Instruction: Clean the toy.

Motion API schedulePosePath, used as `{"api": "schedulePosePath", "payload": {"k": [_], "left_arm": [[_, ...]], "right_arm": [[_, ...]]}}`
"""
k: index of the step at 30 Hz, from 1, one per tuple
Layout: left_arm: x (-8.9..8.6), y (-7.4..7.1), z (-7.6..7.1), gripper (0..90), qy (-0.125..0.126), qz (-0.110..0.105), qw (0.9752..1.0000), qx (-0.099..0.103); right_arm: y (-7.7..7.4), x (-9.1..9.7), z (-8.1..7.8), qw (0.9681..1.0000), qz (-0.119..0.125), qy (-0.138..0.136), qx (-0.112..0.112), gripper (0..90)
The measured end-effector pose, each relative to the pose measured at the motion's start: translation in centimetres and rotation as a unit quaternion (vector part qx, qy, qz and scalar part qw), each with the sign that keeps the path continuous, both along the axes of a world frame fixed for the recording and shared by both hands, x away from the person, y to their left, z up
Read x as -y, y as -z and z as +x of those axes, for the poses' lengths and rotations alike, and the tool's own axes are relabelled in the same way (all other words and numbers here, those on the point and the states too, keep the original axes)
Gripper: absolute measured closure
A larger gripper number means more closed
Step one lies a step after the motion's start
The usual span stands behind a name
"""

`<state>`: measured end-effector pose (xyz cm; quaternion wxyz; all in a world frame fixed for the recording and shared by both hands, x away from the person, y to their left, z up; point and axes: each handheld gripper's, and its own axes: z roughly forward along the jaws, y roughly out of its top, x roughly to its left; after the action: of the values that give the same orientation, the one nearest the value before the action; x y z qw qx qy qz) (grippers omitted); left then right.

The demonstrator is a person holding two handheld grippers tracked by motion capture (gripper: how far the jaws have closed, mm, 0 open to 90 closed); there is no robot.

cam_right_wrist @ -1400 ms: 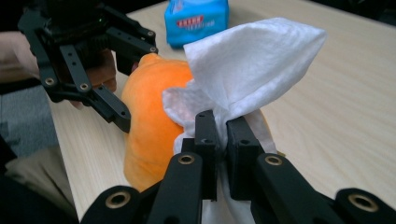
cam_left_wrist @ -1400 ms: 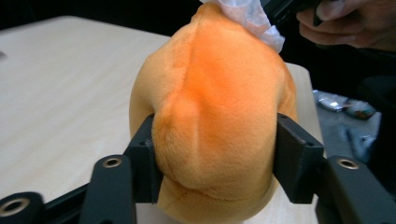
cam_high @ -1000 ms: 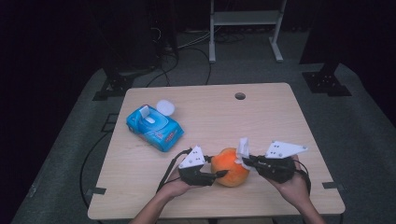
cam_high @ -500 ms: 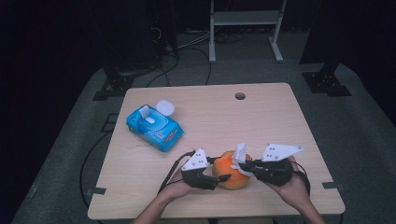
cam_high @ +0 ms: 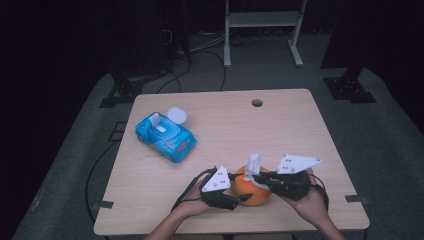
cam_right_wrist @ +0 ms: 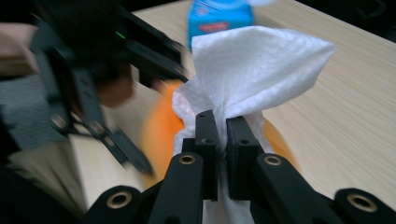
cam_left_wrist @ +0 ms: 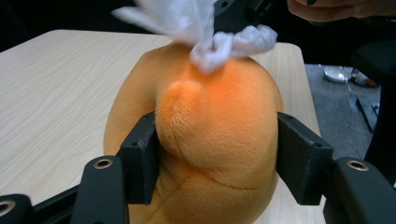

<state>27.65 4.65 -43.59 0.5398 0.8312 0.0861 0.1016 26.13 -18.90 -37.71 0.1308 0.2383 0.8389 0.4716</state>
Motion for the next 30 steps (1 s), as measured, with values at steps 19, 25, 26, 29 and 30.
{"api": "schedulePosePath", "payload": {"k": [19, 25, 26, 29, 30], "left_arm": [[-0.3, 0.0, 0.4, 41.2, -0.026, -0.021, 0.9994, -0.01], [0.2, 0.1, 0.4, 41.4, -0.024, -0.02, 0.9995, -0.009], [0.2, 0.1, 0.4, 41.4, -0.025, -0.021, 0.9994, -0.009], [-0.1, 0.2, 0.3, 41.7, -0.029, -0.021, 0.9993, -0.011], [-0.3, 0.2, 0.4, 41.9, -0.032, -0.023, 0.9992, -0.012]], "right_arm": [[-0.3, 1.7, 1.0, 0.9983, -0.037, 0.044, 0.006, 84.4], [-0.3, 2.2, 0.7, 0.9992, -0.001, 0.038, -0.015, 84.5], [-0.3, 1.3, 0.5, 0.9996, 0.002, 0.022, -0.015, 84.5], [-0.4, -0.9, -0.2, 0.9998, -0.018, -0.001, 0.01, 84.5], [-0.5, -1.0, -0.1, 0.9996, -0.023, -0.002, 0.014, 84.6]]}}
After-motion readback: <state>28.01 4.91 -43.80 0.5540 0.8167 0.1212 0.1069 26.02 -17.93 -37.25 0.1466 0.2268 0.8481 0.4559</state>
